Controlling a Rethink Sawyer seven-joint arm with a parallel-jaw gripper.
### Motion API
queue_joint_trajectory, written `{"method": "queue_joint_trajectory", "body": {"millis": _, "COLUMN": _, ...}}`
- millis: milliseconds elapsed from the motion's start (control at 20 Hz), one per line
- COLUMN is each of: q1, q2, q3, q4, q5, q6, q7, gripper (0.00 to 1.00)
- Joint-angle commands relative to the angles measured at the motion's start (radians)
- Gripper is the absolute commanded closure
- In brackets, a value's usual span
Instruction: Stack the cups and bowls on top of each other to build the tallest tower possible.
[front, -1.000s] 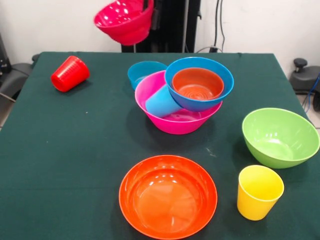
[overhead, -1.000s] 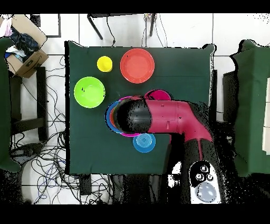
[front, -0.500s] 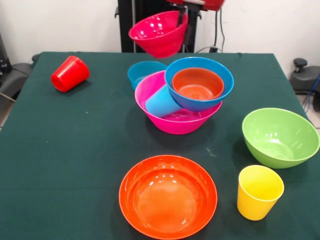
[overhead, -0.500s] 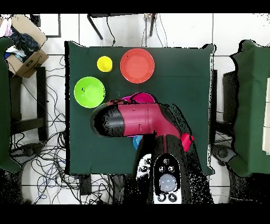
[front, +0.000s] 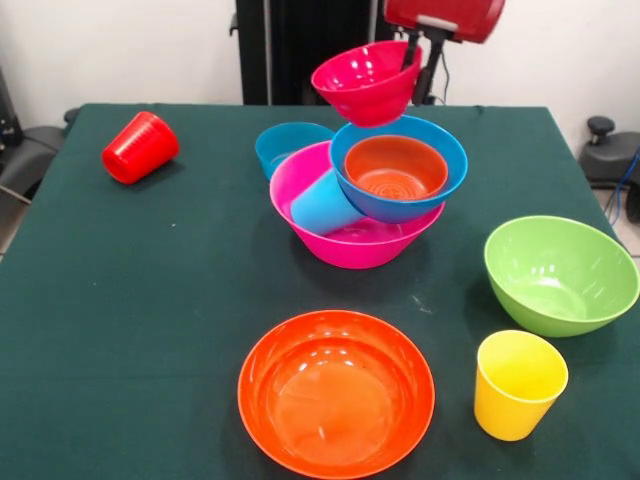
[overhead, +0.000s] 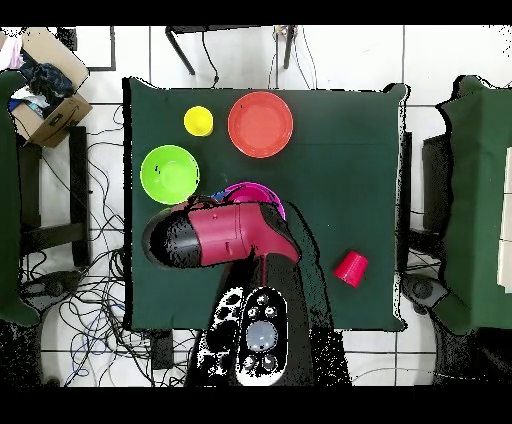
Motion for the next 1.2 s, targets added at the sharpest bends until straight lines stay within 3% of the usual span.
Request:
{"method": "queue_joint_trajectory", "body": {"millis": 50, "q1": 0.026, "q2": 0.097, "q3": -0.012, "q4": -0.021, "q5": 0.023, "q6": -0.073, "q7": 0.189, "gripper": 1.0}}
{"method": "queue_joint_trajectory", "body": {"millis": 700, "q1": 0.061, "q2": 0.182, "q3": -0.041, "q4": -0.093, "q5": 0.044, "q6": -0.127, "q7": 0.21, "gripper": 1.0}}
{"method": "queue_joint_trajectory", "body": {"millis": 900, "q1": 0.092, "q2": 0.197, "q3": -0.056, "q4": -0.083, "q5": 0.089, "q6": -0.154, "q7": 0.246, "gripper": 1.0}}
{"method": "queue_joint_trajectory", "body": {"millis": 1200, "q1": 0.141, "q2": 0.186, "q3": -0.09, "q4": -0.054, "q5": 0.138, "q6": -0.119, "q7": 0.248, "gripper": 1.0}}
